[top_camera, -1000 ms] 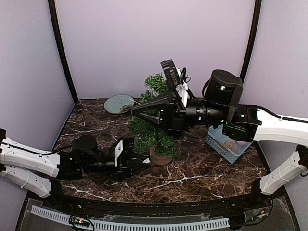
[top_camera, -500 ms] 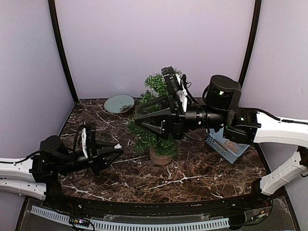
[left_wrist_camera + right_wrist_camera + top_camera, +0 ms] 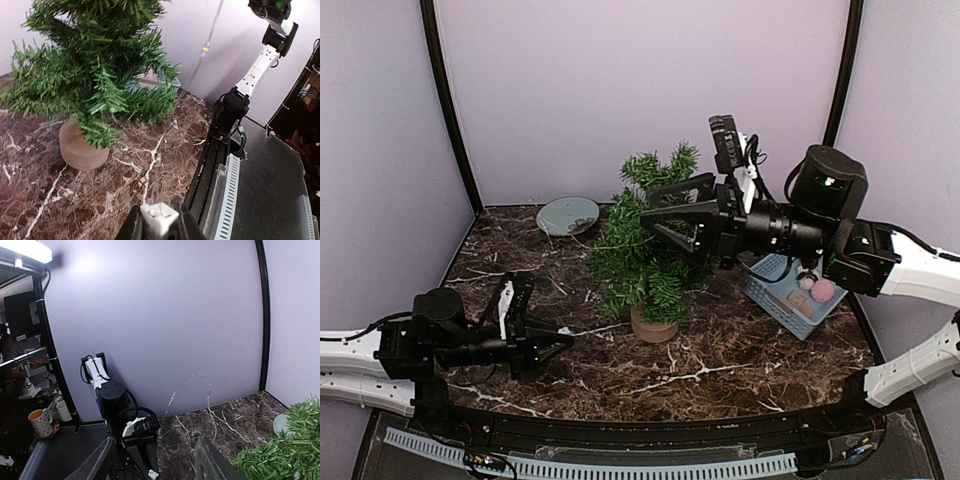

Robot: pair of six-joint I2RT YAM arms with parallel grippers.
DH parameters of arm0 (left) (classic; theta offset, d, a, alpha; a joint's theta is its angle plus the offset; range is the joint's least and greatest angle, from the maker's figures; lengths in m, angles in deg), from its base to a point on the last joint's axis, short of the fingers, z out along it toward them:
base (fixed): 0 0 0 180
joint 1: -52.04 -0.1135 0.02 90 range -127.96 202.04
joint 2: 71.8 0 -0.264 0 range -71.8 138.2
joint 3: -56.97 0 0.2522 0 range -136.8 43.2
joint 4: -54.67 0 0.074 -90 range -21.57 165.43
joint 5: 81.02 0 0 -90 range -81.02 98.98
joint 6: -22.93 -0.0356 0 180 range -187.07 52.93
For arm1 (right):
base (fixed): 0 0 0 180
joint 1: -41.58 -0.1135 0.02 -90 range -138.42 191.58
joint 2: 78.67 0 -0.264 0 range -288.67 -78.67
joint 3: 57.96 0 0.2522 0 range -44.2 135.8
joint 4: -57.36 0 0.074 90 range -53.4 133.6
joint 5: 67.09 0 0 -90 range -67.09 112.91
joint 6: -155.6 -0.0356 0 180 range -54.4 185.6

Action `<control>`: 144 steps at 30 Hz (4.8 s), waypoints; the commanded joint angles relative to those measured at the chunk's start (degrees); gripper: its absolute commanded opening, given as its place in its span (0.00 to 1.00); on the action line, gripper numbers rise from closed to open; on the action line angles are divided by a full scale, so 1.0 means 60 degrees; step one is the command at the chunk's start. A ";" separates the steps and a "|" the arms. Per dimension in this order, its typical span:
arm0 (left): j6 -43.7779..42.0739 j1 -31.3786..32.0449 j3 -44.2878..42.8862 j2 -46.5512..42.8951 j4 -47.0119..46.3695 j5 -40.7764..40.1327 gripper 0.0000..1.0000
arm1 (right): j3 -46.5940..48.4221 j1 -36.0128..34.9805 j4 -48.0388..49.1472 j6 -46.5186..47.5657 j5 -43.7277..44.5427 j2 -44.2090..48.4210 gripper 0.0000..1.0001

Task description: Decorate the small christmas tree

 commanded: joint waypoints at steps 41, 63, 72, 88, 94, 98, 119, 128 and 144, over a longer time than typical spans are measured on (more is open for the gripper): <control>-0.0038 -0.0485 -0.1561 0.2846 -0.5434 0.2414 0.00 | 0.0472 -0.1251 -0.0211 -0.0657 0.1721 -0.1375 0.35; -0.0491 -0.0411 -0.1739 0.3151 -0.5632 0.2262 0.00 | 0.0532 -0.1250 0.0036 -0.0910 0.1309 -0.1810 0.13; -0.0721 -0.0407 -0.1768 0.3098 -0.5457 0.1943 0.00 | 0.0606 -0.1245 -0.0007 -0.0916 0.1092 -0.1824 0.09; -0.0870 -0.0411 -0.1852 0.2456 -0.3999 0.1786 0.52 | 0.0827 -0.1245 -0.0692 -0.0610 0.1646 -0.1598 0.00; -0.1376 -0.0418 -0.2128 0.0864 -0.1389 0.1601 0.73 | 0.1095 -0.1247 -0.1841 -0.0207 0.1756 -0.1486 0.00; -0.1610 -0.0411 -0.2216 0.0159 -0.0449 0.0769 0.73 | 0.1347 -0.1235 -0.2753 0.0104 0.1767 -0.1460 0.00; -0.1008 -0.1437 -0.2016 0.0014 -0.0686 -0.4603 0.63 | 0.3391 -0.1261 -0.6113 0.1663 0.2722 -0.1456 0.00; -0.0902 -0.2248 -0.1691 0.1153 -0.3469 -0.2187 0.54 | 0.4497 -0.1260 -0.7146 0.2291 0.3603 -0.1814 0.00; -0.0264 -0.2806 -0.1922 0.2464 -0.4867 -0.1305 0.04 | 0.7089 -0.1275 -0.8237 0.4588 0.5782 -0.3002 0.00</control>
